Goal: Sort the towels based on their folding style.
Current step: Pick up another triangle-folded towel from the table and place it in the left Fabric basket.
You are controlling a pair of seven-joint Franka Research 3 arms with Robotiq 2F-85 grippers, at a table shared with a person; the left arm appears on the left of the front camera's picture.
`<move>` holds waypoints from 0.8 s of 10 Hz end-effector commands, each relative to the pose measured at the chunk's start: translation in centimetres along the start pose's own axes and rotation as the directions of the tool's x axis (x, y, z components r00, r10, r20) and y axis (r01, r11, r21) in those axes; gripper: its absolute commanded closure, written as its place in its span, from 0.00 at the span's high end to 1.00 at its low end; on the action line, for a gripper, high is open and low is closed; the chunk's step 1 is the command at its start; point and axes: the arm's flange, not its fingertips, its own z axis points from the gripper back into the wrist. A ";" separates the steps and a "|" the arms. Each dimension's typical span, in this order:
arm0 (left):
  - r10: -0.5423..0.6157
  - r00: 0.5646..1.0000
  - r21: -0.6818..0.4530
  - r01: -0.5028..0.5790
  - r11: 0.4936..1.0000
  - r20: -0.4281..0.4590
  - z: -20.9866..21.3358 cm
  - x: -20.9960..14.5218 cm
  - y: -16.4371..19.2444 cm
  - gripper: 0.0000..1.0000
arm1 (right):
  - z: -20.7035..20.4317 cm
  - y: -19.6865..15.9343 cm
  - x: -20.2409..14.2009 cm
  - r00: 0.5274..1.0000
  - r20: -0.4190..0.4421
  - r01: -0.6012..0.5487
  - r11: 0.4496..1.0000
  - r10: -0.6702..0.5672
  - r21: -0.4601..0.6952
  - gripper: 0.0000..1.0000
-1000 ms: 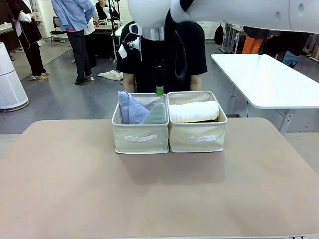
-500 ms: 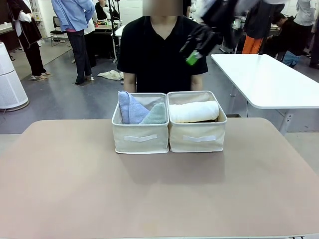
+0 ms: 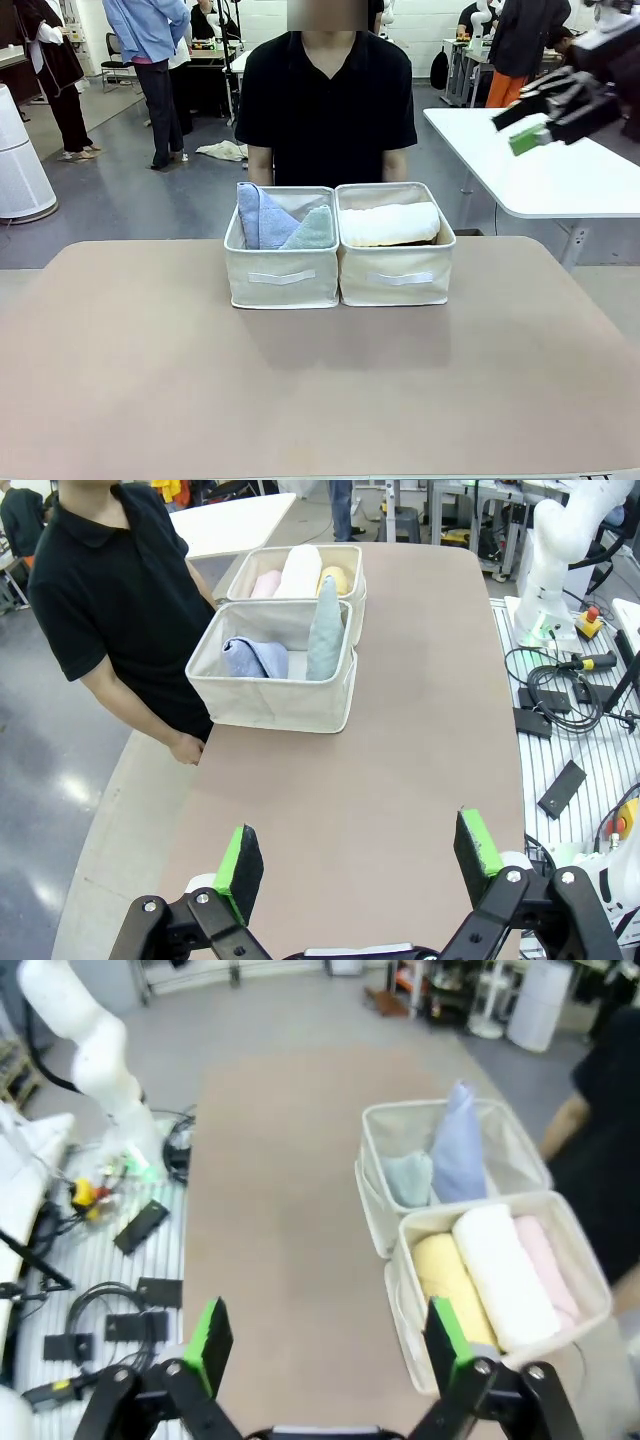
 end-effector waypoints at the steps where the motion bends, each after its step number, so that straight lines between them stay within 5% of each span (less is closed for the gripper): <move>1: -0.008 1.000 -0.004 0.008 1.000 0.005 0.2 0.1 -0.2 1.00 | -1.7 -1.2 1.4 1.000 -0.009 -0.018 0.999 0.018 0.041 1.00; 8: -0.008 1.000 -0.004 0.008 1.000 0.005 0.2 0.1 -0.2 1.00 | 0.5 -2.1 0.7 1.000 0.016 0.005 1.000 -0.006 0.029 1.00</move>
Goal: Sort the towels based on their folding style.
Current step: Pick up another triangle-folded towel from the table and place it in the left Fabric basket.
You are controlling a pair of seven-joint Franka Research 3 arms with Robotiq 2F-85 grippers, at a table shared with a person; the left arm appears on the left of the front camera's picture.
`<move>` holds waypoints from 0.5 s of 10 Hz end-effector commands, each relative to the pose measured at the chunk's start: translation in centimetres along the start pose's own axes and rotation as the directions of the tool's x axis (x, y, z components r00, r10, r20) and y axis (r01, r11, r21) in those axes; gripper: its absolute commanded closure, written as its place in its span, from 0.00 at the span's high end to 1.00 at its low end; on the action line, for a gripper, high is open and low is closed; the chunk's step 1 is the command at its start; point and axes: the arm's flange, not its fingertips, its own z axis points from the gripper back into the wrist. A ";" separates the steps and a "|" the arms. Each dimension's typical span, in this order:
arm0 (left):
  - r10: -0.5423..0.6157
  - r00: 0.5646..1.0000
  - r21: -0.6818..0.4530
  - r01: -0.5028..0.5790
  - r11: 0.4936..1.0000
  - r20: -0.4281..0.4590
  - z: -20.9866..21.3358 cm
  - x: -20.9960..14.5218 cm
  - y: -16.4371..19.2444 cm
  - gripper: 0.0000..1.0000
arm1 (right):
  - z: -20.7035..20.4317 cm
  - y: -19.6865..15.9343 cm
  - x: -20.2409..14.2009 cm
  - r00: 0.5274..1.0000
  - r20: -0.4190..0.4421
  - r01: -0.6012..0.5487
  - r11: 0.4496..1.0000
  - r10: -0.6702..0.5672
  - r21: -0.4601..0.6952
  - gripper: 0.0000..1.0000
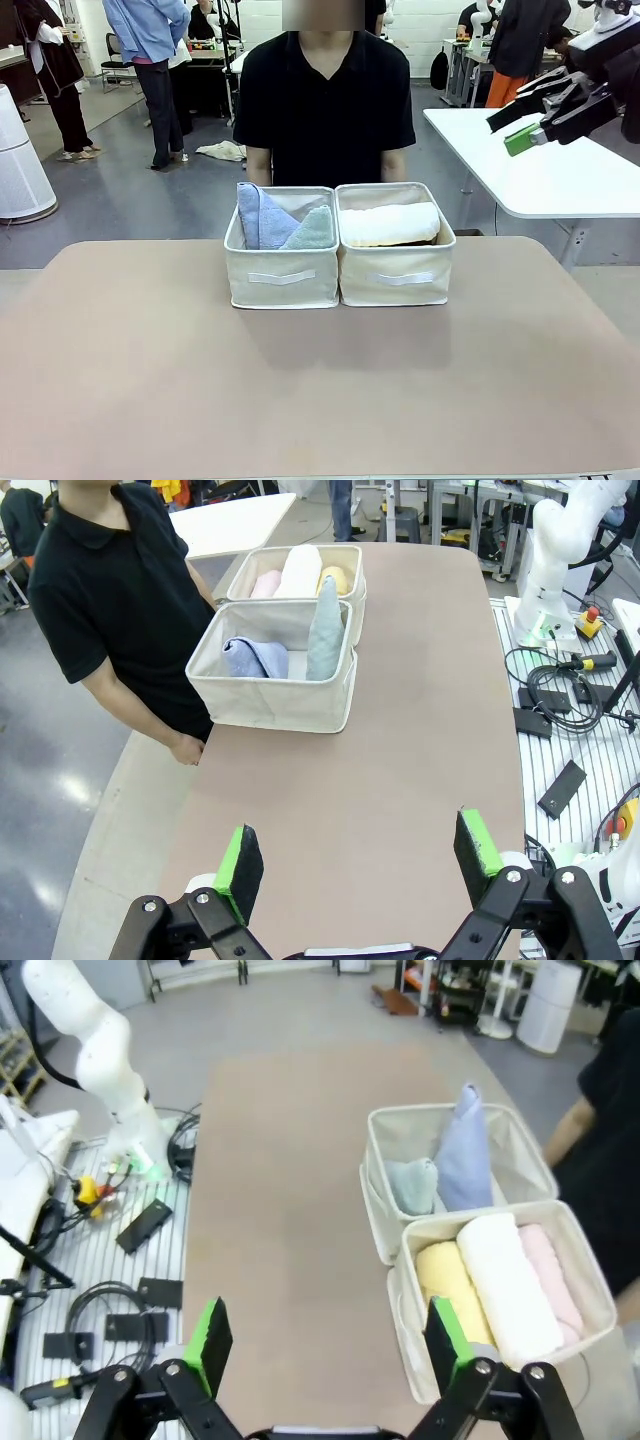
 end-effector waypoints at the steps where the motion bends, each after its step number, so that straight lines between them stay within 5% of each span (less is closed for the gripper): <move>1: -0.008 1.000 -0.004 0.008 1.000 0.005 0.2 0.1 -0.2 1.00 | 4.1 -1.9 -1.4 0.999 0.000 0.046 0.998 -0.046 -0.047 1.00; 5: -0.008 1.000 -0.004 0.008 1.000 0.005 0.2 0.1 -0.2 1.00 | 12.1 -4.2 -5.4 0.995 -0.072 0.057 0.987 -0.068 -0.150 1.00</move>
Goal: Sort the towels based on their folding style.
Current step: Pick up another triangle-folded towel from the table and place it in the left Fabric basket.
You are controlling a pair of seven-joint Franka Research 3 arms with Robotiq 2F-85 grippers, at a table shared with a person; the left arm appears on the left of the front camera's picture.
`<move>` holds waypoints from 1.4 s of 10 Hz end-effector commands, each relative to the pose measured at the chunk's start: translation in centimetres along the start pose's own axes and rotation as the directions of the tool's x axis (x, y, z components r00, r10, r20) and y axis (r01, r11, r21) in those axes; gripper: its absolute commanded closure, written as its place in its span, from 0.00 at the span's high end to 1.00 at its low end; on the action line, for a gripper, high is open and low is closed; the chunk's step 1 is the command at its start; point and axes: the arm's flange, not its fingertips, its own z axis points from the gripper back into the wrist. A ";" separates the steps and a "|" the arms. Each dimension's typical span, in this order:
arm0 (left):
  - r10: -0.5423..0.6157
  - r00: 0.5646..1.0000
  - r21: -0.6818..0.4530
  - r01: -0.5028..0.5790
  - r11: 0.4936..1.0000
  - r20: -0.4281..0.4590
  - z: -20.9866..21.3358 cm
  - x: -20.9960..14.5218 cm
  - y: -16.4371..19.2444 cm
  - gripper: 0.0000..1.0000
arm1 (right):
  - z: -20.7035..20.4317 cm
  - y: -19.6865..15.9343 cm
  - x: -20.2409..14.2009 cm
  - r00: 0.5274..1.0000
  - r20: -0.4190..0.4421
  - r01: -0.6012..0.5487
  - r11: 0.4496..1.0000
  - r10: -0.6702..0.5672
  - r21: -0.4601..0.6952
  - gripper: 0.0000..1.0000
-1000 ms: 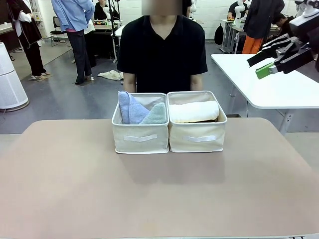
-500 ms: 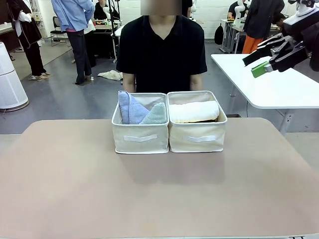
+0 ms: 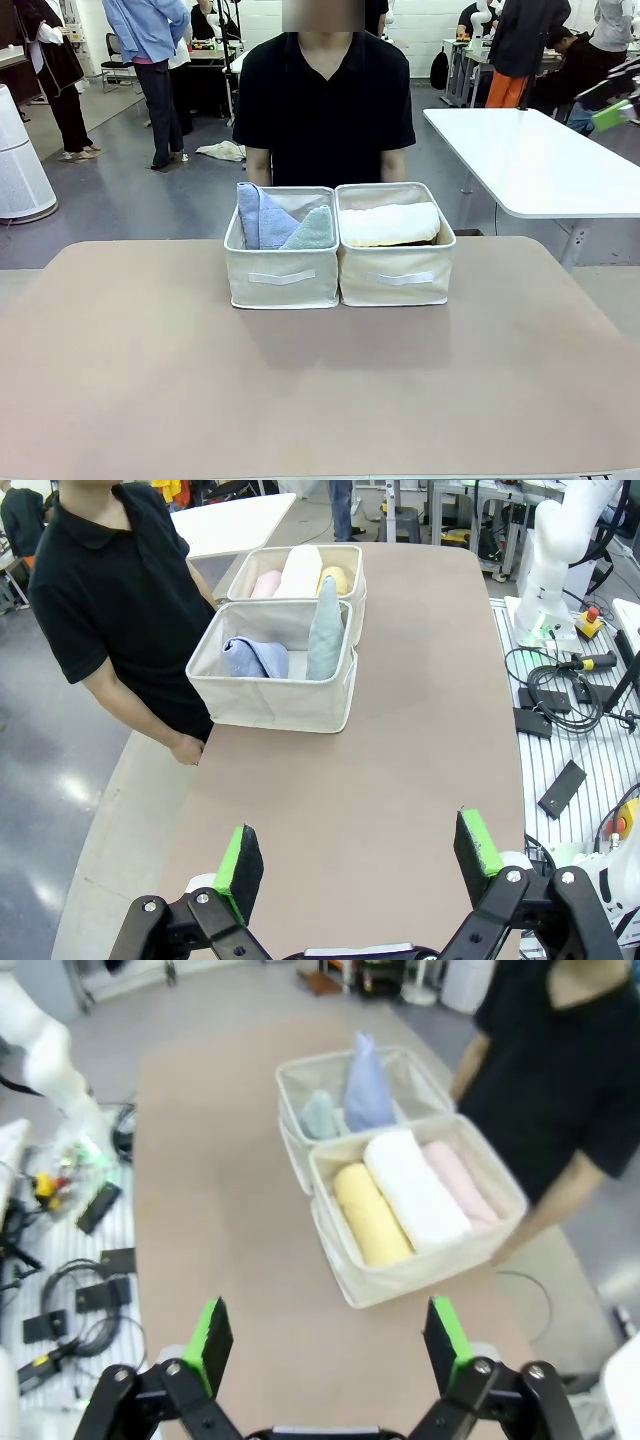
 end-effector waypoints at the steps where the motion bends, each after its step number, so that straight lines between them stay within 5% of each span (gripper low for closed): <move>1: -0.008 1.000 -0.004 0.008 1.000 0.005 0.1 0.1 -0.1 1.00 | 2.4 -0.9 -1.3 0.999 -0.032 -0.030 0.999 0.031 0.023 1.00; 5: -0.008 1.000 -0.004 0.008 1.000 0.005 0.1 0.1 -0.1 1.00 | 8.9 -2.0 -5.2 0.999 0.007 -0.050 0.989 0.049 0.138 1.00; 9: -0.008 1.000 -0.004 0.008 1.000 0.005 0.1 0.1 -0.1 1.00 | 12.1 -2.9 -7.2 0.994 0.103 -0.048 0.997 0.042 0.062 1.00; 14: -0.008 1.000 -0.004 0.008 1.000 0.005 0.1 0.1 -0.1 1.00 | 11.3 -2.1 -8.4 0.978 0.208 -0.021 1.000 0.024 -0.017 1.00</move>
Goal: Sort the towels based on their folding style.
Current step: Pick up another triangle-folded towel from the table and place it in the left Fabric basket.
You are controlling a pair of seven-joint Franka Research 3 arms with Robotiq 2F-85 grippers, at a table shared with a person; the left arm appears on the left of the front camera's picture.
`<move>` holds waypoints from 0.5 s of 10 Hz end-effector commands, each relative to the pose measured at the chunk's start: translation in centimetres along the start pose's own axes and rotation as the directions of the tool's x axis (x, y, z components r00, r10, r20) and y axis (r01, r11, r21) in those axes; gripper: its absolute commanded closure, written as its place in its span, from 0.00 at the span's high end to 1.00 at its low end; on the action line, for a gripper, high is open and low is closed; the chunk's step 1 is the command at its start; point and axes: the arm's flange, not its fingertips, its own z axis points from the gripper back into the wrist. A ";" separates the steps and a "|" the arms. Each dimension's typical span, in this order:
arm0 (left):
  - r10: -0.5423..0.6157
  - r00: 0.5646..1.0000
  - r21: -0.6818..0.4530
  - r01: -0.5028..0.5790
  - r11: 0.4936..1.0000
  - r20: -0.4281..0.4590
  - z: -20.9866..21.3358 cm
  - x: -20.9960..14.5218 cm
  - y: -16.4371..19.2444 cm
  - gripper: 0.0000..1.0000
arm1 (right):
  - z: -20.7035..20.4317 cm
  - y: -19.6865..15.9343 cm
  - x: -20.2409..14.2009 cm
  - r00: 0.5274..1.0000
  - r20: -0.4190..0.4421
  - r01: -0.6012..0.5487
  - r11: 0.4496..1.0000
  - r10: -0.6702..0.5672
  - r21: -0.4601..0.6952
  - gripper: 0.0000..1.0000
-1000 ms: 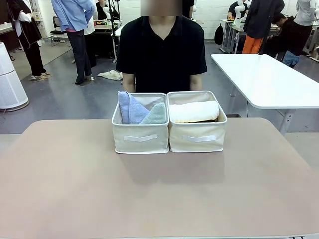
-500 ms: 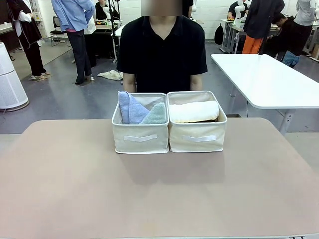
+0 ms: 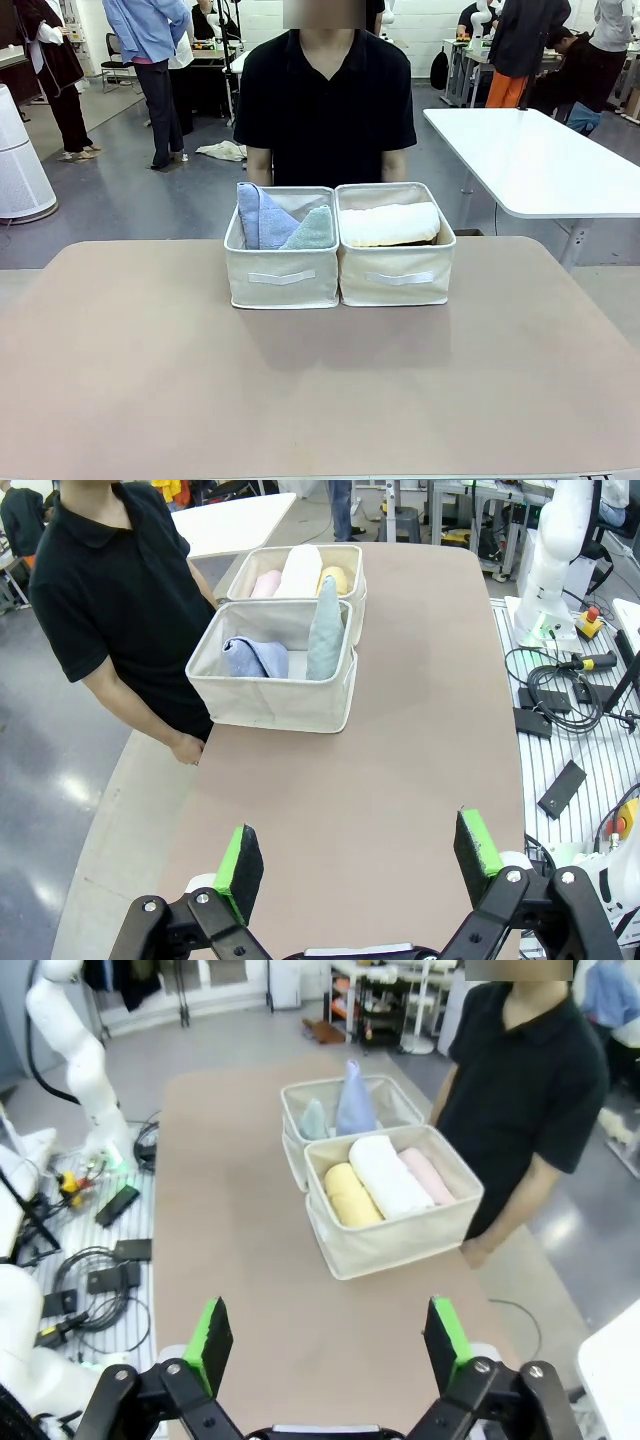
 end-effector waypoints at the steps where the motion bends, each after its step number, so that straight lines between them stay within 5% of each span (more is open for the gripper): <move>1: -0.008 1.000 -0.004 0.008 1.000 0.005 0.1 0.1 -0.1 1.00 | 0.1 0.0 0.3 1.000 -0.018 -0.003 1.000 0.003 0.008 1.00; 5: -0.008 1.000 -0.004 0.008 1.000 0.005 0.1 0.1 -0.1 1.00 | 0.1 0.0 0.3 1.000 -0.018 -0.003 1.000 0.003 0.008 1.00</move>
